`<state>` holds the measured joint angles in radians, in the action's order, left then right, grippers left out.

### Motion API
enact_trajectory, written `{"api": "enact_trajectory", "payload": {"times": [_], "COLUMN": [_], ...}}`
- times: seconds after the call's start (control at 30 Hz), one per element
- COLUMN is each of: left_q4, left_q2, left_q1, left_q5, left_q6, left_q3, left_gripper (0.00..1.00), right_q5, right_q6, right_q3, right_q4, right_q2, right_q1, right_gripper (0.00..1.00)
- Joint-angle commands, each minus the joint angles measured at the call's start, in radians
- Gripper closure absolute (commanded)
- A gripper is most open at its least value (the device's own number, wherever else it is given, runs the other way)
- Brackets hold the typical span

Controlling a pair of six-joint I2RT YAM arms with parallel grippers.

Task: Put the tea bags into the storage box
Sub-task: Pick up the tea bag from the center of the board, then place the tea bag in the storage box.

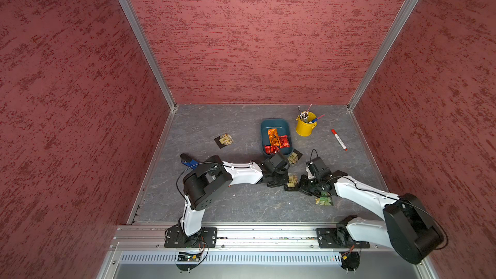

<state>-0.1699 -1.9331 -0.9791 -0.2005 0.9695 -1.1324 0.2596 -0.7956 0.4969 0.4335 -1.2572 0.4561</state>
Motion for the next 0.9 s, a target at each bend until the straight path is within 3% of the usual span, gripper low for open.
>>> {"api": "enact_trajectory", "payload": {"times": [0.0,0.1,0.33,0.6,0.87], "left_q4": [-0.014,-0.041,-0.257,-0.486,-0.537], "left_q2": [-0.006,0.010,0.141,0.196,0.057], "left_q1": [-0.008,-0.012,-0.023,0.054,0.211], "left_q5": [0.009,0.013,0.052,0.098,0.044], "left_q6": [-0.017,-0.036,-0.110,-0.265,-0.409], "left_q3": [-0.012,-0.033,-0.119,-0.339,-0.514], "left_gripper": [1.00,1.00,1.00,1.00,1.00], "right_q5": [-0.051,-0.078,-0.244,-0.244,-0.287], "right_q6": [0.014,0.010,0.037,0.124,0.112], "right_q3": [-0.023,0.020,0.282,0.339,0.324], "right_q4": [0.110,0.192,0.560,0.620,0.655], "right_q2": [-0.027,0.041,0.290,0.262,0.240], "right_q1": [-0.008,-0.008,-0.061,-0.162,-0.195], "right_gripper": [1.00,1.00,1.00,1.00,1.00]}}
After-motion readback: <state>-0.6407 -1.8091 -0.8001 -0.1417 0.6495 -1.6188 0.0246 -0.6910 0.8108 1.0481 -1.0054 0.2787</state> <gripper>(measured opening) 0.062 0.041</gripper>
